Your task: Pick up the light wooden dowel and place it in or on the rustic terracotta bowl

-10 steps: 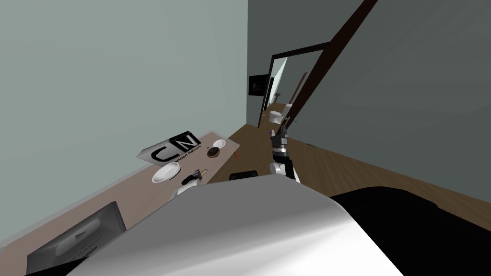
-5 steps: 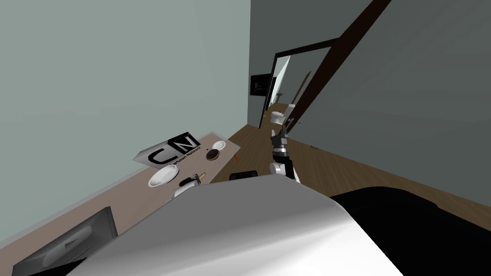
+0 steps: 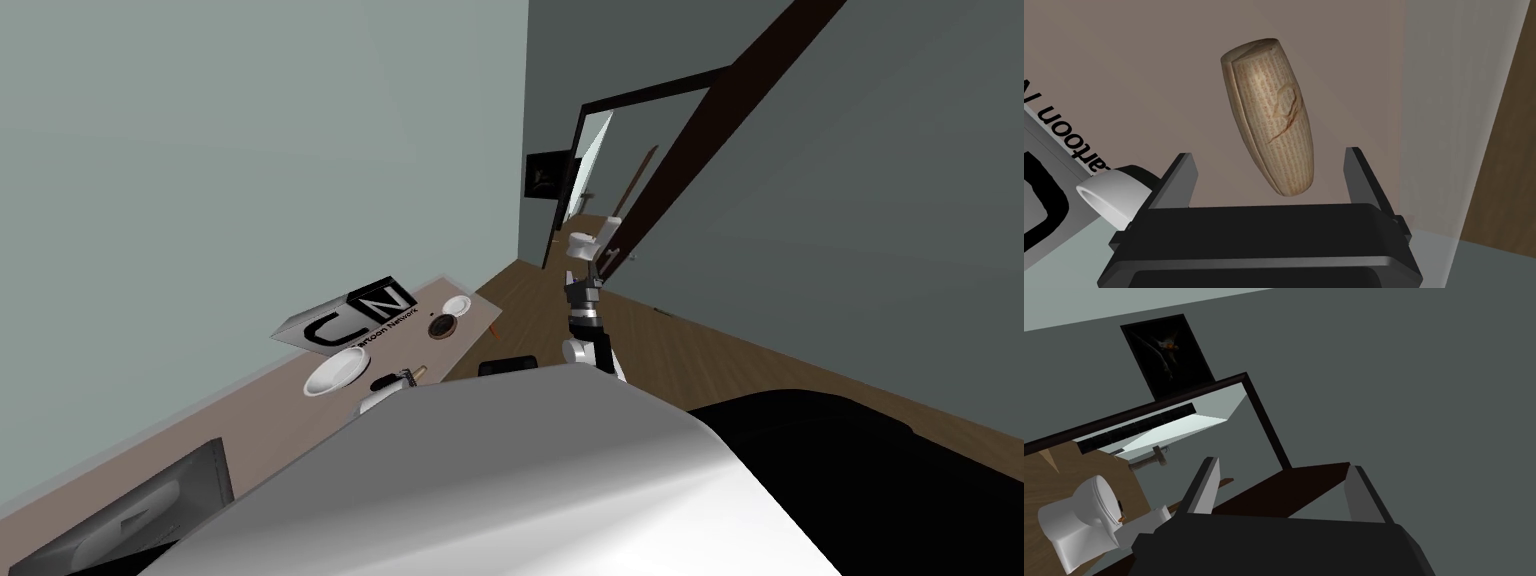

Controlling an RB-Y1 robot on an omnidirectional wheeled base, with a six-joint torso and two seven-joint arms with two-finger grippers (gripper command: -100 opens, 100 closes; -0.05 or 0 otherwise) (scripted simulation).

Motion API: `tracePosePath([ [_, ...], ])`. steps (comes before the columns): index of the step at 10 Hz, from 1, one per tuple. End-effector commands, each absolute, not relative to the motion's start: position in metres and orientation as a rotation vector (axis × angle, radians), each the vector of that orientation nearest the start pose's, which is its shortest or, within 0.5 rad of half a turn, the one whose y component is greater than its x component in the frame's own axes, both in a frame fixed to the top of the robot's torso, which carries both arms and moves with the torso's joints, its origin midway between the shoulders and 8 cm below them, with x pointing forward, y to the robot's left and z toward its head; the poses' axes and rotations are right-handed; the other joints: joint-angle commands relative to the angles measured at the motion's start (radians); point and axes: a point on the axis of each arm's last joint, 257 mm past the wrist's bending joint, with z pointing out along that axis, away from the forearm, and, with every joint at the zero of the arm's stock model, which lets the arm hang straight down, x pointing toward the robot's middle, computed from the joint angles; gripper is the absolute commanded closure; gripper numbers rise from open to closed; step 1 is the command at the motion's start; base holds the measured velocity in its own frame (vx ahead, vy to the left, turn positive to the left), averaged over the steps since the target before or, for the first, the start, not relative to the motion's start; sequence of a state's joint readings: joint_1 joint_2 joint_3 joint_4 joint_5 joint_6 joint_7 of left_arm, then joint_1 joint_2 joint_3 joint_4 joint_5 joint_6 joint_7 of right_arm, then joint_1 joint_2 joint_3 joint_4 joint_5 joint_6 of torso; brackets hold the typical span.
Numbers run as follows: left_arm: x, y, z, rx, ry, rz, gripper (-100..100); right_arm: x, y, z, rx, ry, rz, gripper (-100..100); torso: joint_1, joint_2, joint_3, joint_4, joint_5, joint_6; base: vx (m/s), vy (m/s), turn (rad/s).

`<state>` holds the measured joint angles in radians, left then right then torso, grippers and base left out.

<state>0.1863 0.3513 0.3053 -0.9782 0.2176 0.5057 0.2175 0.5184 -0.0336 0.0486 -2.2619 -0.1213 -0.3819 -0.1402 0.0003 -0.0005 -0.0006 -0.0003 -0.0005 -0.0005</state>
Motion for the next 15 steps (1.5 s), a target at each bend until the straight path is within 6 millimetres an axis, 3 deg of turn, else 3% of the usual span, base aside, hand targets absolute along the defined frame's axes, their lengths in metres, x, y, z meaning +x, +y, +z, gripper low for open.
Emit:
tracePosePath([
  [1,0.211,0.538,-0.576,-2.365,1.212,-0.147,-100,0.365,-0.277,-0.015,0.905,0.628,1.511,0,0.000,0.000,0.000,0.000,0.000,0.000,0.011,0.019,0.051],
  [8,0.229,0.519,-0.591,-2.350,1.245,-0.156,-100,0.365,-0.277,-0.015,0.905,0.628,1.511,0,0.002,0.002,0.001,0.000,0.001,0.000,0.007,0.035,0.043],
  [9,0.229,0.519,-0.591,-2.349,1.245,-0.157,100,0.365,-0.277,-0.015,0.905,0.628,1.511,0,0.001,0.002,0.001,0.000,0.000,0.000,0.000,0.000,0.000],
  [13,0.229,0.519,-0.591,-2.350,1.243,-0.158,100,0.365,-0.277,-0.015,0.905,0.628,1.511,0,0.000,0.002,0.001,0.000,0.000,0.001,0.000,0.000,0.000],
  [14,0.229,0.519,-0.591,-2.350,1.244,-0.158,0,0.365,-0.277,-0.015,0.905,0.628,1.511,0,0.000,0.002,0.001,0.000,0.000,0.000,0.000,0.000,0.000],
  [15,0.225,0.523,-0.588,-2.352,1.238,-0.155,100,0.365,-0.277,-0.015,0.905,0.628,1.511,0,0.000,0.002,0.001,0.001,0.000,0.000,-0.007,-0.022,-0.049],
])
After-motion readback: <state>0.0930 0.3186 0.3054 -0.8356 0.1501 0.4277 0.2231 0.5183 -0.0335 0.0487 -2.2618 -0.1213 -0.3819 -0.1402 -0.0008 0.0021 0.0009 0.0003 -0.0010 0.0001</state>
